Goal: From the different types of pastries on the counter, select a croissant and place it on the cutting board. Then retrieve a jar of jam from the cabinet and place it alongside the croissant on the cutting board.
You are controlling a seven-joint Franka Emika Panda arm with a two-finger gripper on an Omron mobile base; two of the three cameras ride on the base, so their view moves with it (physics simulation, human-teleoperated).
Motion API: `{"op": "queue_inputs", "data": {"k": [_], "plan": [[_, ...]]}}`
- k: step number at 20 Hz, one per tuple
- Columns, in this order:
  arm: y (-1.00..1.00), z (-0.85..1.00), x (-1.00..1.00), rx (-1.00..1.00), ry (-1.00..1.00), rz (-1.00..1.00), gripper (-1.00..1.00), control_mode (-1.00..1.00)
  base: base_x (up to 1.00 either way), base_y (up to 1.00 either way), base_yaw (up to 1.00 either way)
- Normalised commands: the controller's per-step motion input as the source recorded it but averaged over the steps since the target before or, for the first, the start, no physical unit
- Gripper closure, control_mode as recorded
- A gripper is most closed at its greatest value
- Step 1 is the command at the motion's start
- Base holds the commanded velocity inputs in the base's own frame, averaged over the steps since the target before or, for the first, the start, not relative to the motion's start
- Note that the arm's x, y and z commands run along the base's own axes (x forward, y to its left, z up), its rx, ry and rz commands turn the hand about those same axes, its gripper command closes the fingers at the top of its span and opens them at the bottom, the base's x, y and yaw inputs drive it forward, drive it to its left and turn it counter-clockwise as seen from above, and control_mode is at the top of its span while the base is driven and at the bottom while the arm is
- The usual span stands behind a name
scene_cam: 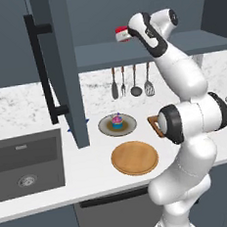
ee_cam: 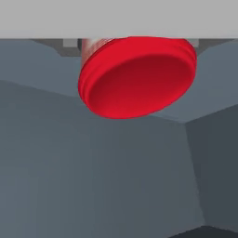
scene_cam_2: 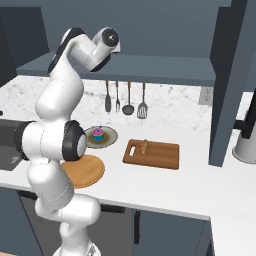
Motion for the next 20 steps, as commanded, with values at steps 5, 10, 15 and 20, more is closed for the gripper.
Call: {"op": "queue_inputs", "data": {"k": [5, 10, 15, 20], "plan": [[-0.71, 0.05, -1.0, -0.02, -0.34, 0.12, 1.0, -1.0, 0.0, 0.0, 0.0], [-0.34, 0.62, -0.55, 0.0, 0.0, 0.04, 1.0, -1.0, 0.0, 0.0, 0.0], [-0.19, 0.86, -0.2, -0.01, 0.17, 0.0, 1.0, -1.0, 0.0, 0.0, 0.0], [-0.33, 0.05, -0.58, -0.01, 0.22, 0.0, 1.0, -1.0, 0.0, 0.0, 0.0]]}}
